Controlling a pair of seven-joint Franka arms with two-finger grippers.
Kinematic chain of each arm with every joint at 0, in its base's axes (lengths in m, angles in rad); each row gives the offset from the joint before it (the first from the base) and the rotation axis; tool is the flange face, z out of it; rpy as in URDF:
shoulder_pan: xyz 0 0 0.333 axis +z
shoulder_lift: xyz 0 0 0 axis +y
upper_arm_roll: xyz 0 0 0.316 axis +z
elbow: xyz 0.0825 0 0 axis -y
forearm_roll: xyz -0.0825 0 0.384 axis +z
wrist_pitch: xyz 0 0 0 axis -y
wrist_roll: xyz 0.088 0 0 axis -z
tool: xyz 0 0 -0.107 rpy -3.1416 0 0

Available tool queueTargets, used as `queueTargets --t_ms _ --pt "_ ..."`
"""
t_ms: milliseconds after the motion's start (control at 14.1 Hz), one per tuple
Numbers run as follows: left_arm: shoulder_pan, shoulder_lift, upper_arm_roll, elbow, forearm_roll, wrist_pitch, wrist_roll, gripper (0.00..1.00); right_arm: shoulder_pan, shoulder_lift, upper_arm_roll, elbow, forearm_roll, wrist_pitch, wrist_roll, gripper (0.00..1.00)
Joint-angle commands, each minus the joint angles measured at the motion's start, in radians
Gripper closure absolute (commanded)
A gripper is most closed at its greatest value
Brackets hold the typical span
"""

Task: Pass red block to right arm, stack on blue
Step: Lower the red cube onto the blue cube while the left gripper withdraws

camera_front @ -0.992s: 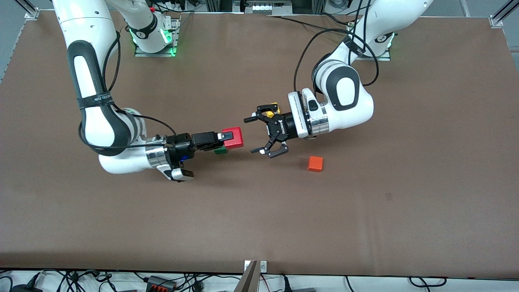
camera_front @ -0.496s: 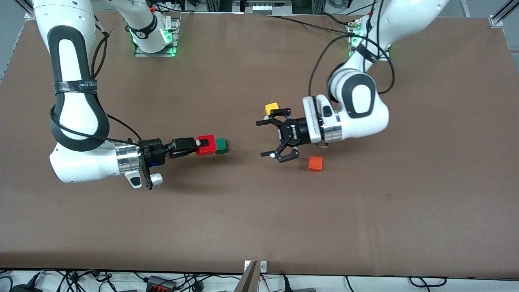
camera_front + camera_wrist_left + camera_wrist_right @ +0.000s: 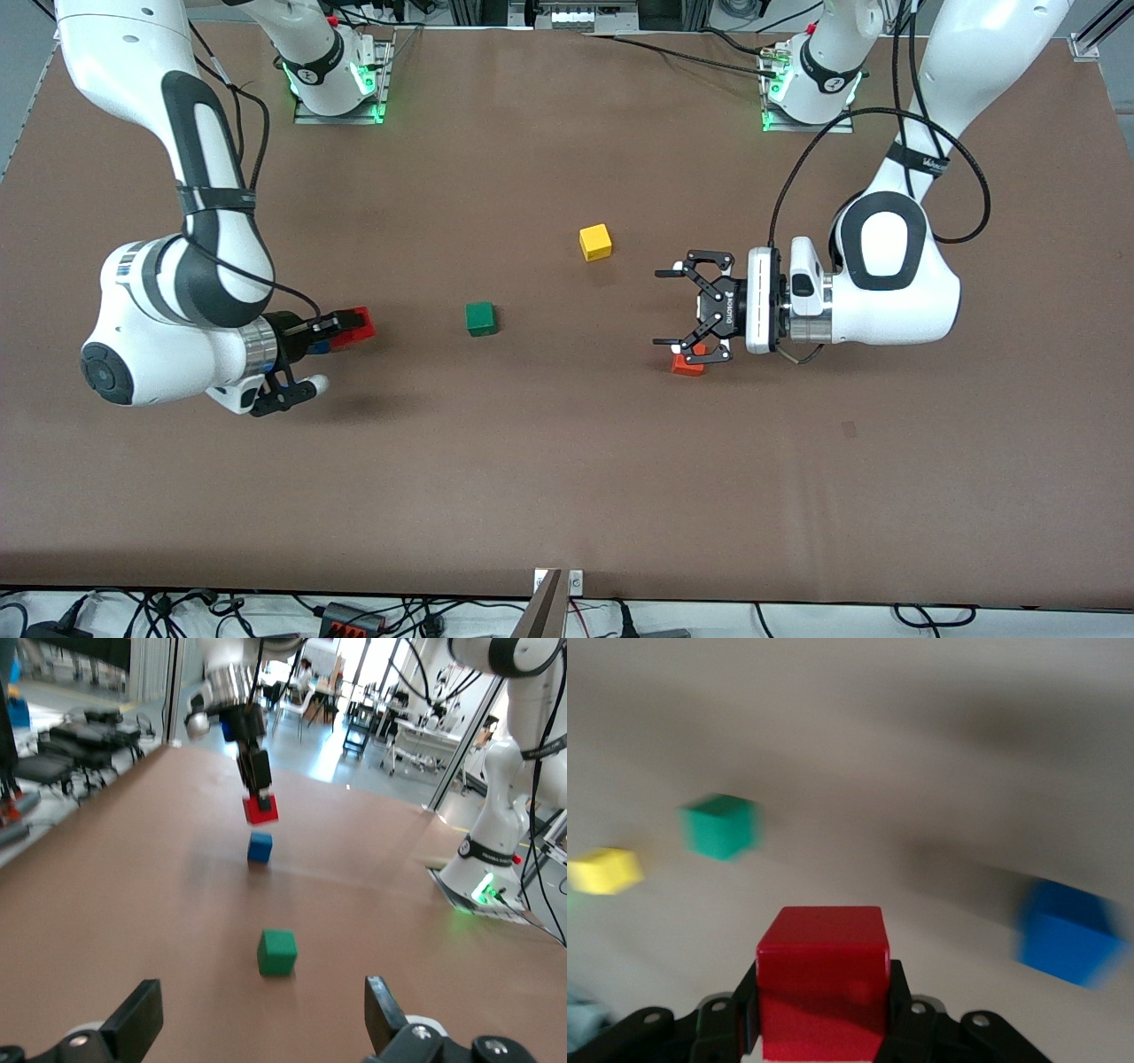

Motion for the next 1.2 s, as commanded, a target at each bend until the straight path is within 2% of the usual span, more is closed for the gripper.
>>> queueTargets --t_ms 0,142,354,496,638,709,850,921,1134 --pt "0.006 -0.010 0.000 0.003 0.159 -0.015 -0.174 0.00 0.007 -0.016 -0.003 -0.028 -0.151 0.051 0.057 1.00" --pt "0.007 -0.010 0.006 0.001 0.348 -0.014 -0.309 0.00 0.018 -0.063 -0.018 -0.129 -0.224 0.155 0.100 1.00" --pt "0.010 -0.011 0.013 0.013 0.642 -0.023 -0.517 0.00 0.039 -0.183 -0.018 -0.381 -0.311 0.387 0.165 1.00" --pt "0.009 -0.020 0.013 0.030 0.823 -0.096 -0.692 0.00 0.052 -0.226 -0.018 -0.440 -0.339 0.407 0.217 1.00" --pt "0.012 -0.021 0.013 0.087 1.013 -0.208 -0.830 0.00 0.052 -0.243 -0.018 -0.472 -0.350 0.424 0.228 1.00" --pt "0.009 -0.024 0.018 0.113 1.068 -0.269 -0.884 0.00 0.052 -0.246 -0.020 -0.490 -0.350 0.443 0.232 1.00" --pt "-0.017 -0.072 0.061 0.122 1.140 -0.343 -1.016 0.00 0.049 -0.284 -0.021 -0.562 -0.362 0.519 0.251 1.00" --pt "-0.032 -0.105 0.105 0.122 1.151 -0.368 -1.073 0.00 0.047 -0.304 -0.021 -0.605 -0.373 0.565 0.261 1.00" --pt "-0.181 -0.191 0.335 0.105 1.152 -0.402 -1.263 0.00 0.044 -0.323 -0.023 -0.659 -0.386 0.634 0.280 1.00"
